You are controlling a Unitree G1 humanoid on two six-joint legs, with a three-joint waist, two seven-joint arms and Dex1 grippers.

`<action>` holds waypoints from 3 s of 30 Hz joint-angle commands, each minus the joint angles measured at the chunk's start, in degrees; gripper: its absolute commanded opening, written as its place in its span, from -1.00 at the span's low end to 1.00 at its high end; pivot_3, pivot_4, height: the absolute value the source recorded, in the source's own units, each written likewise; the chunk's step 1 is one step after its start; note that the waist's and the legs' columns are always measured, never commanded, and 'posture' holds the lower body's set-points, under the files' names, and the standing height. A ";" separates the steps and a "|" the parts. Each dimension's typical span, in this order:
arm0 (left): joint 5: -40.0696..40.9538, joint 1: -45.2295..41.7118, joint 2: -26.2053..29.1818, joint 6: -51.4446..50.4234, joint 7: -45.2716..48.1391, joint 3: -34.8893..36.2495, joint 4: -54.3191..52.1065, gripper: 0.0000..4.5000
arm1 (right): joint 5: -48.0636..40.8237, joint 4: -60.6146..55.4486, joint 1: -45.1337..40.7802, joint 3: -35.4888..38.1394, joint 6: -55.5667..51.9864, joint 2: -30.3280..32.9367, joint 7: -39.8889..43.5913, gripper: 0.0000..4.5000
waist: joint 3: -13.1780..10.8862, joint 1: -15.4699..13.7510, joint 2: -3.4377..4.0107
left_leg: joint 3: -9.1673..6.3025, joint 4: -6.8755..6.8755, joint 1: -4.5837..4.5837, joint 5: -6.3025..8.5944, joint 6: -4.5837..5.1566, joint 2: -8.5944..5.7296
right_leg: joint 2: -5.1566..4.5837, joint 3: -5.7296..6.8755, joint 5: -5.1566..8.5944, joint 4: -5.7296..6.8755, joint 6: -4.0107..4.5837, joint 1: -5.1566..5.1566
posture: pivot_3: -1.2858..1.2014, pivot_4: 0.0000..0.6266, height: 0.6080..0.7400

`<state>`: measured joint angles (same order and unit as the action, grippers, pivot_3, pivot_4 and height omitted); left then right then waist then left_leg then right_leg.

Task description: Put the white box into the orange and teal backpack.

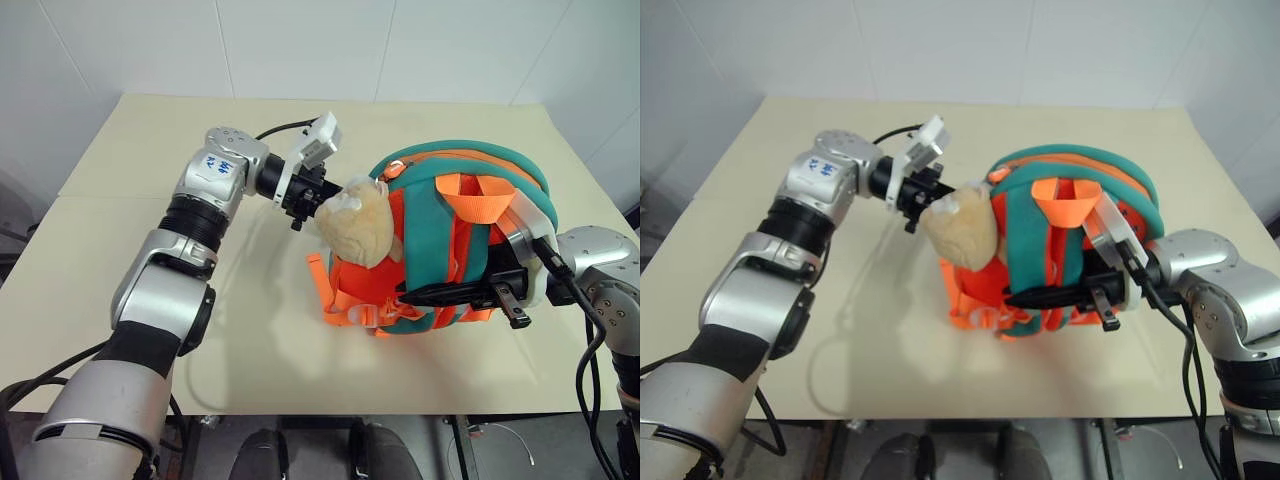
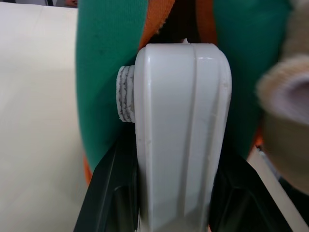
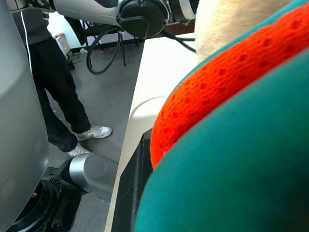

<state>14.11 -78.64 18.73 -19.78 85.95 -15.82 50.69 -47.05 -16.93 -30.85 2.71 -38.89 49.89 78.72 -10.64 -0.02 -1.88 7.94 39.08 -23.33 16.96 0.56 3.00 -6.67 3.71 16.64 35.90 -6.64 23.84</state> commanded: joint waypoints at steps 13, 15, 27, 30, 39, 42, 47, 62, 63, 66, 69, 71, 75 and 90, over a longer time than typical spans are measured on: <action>-4.16 -2.61 -8.98 2.62 -4.33 3.64 4.73 -0.43 | 0.36 -1.48 -1.05 0.14 0.69 -1.62 -0.94 -0.76 | 0.00 -0.09 0.00 | -0.03 0.00 -0.02 0.01 0.01 -0.01 | -0.01 0.02 0.00 -0.01 -0.01 -0.01 | 0.03 -0.52 1.00; -4.43 -2.92 -9.01 2.36 -4.57 4.11 5.13 -0.27 | 0.47 -1.51 -1.13 0.17 0.75 -1.63 -1.07 -0.76 | 0.00 -0.08 0.00 | -0.03 0.00 -0.01 0.01 0.01 -0.01 | -0.01 0.02 0.00 -0.01 0.00 0.00 | 0.03 -0.52 1.00; -5.15 -3.02 -5.29 1.37 -1.83 5.21 -0.93 0.99 | 0.66 -1.65 -0.45 0.94 0.91 -1.18 -1.15 -0.76 | -0.02 0.10 0.03 | -0.08 -0.01 -0.02 0.01 0.00 0.00 | 0.00 0.02 0.00 0.00 0.00 0.01 | 0.03 -0.52 1.00; -4.75 -2.16 -3.42 -0.18 -0.73 5.28 -4.67 0.99 | 0.83 -1.58 -0.38 1.04 1.03 -1.01 -1.08 -0.76 | -0.03 0.12 0.05 | -0.08 -0.03 -0.03 0.01 0.00 0.01 | 0.01 0.02 0.00 -0.01 0.00 0.03 | 0.03 -0.52 1.00; -3.74 1.83 2.42 -2.79 0.91 5.64 -14.25 0.99 | 1.27 -1.67 0.25 1.25 1.32 -0.81 -1.11 -0.76 | -0.04 0.05 0.06 | -0.06 -0.03 -0.06 0.01 0.00 0.00 | 0.00 0.03 0.00 -0.02 0.00 0.03 | 0.03 -0.52 1.00; -3.16 3.46 3.30 -3.92 0.15 5.87 -17.27 0.99 | 1.32 -2.07 0.69 1.37 1.40 -0.75 -1.18 -0.76 | -0.03 -0.11 0.06 | -0.07 -0.02 -0.06 0.01 0.00 0.00 | 0.00 0.04 0.00 -0.01 0.00 0.03 | 0.03 -0.52 1.00; -1.56 5.06 6.46 -6.68 1.27 6.47 -22.04 0.99 | 1.44 -2.29 1.06 1.64 1.39 -0.40 -1.09 -0.76 | -0.04 0.00 0.06 | -0.07 -0.01 -0.06 0.01 0.00 0.00 | 0.00 0.03 0.00 -0.01 -0.01 0.02 | 0.03 -0.52 1.00; 5.23 7.95 21.35 -15.32 -0.97 13.64 -25.80 0.99 | 1.80 -1.67 1.14 1.93 1.57 0.10 -1.44 -0.76 | -0.04 -0.14 0.07 | -0.07 0.01 -0.03 0.01 0.00 0.00 | 0.01 0.05 0.00 0.02 0.00 -0.02 | 0.03 -0.52 1.00; 5.99 8.32 21.61 -16.20 -1.65 14.63 -26.33 0.99 | 1.82 -1.56 1.05 1.89 1.60 0.11 -1.43 -0.76 | -0.04 -0.09 0.07 | -0.07 0.02 -0.03 0.01 0.00 0.00 | 0.00 0.05 0.00 0.01 0.00 -0.03 | 0.03 -0.52 1.00; 10.82 9.83 20.51 -21.23 -4.41 18.82 -30.85 0.99 | 1.94 -1.02 0.66 1.79 1.68 0.18 -1.36 -0.76 | -0.04 -0.07 0.07 | -0.06 0.02 -0.03 0.01 0.00 0.00 | 0.00 0.04 0.00 0.00 -0.01 -0.04 | 0.03 -0.52 1.00; 16.94 14.06 17.49 -27.97 -8.81 21.38 -40.64 0.99 | 2.30 -0.36 -0.09 1.50 1.86 0.04 -1.40 -0.76 | -0.04 -0.04 0.07 | -0.15 0.02 -0.02 0.01 0.00 0.02 | 0.00 0.03 0.00 0.00 -0.01 -0.06 | 0.03 -0.52 1.00; 18.60 16.34 15.92 -30.03 -11.53 21.08 -45.25 0.99 | 2.44 -0.16 -0.47 1.34 1.70 -0.13 -1.49 -0.76 | -0.04 0.00 0.07 | -0.34 0.02 0.02 0.01 0.00 0.01 | -0.01 0.01 -0.01 0.00 -0.02 -0.11 | 0.03 -0.52 1.00; 23.74 17.94 13.46 -35.12 -16.93 23.19 -50.96 0.99 | 2.56 -0.23 -0.56 1.18 1.63 -0.30 -1.52 -0.76 | -0.04 0.02 0.07 | -0.58 0.05 0.05 -0.03 -0.03 0.00 | 0.02 0.01 -0.02 0.07 -0.04 -0.15 | 0.03 -0.52 1.00; 34.20 22.86 13.55 -47.12 -28.91 21.08 -62.23 0.99 | 2.50 -0.66 0.22 1.54 1.64 -0.52 -2.26 -0.76 | -0.04 -0.02 0.08 | -0.71 0.04 0.08 -0.04 -0.05 -0.03 | 0.02 0.01 -0.02 0.04 -0.04 -0.22 | 0.03 -0.52 1.00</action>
<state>47.27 -55.50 31.88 -66.54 57.82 5.96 -9.50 -44.02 -16.43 -30.40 2.68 -37.81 48.99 76.86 -10.68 -0.04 -1.80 7.22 39.12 -23.25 16.92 0.50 2.96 -6.65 3.73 16.63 35.94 -6.68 23.61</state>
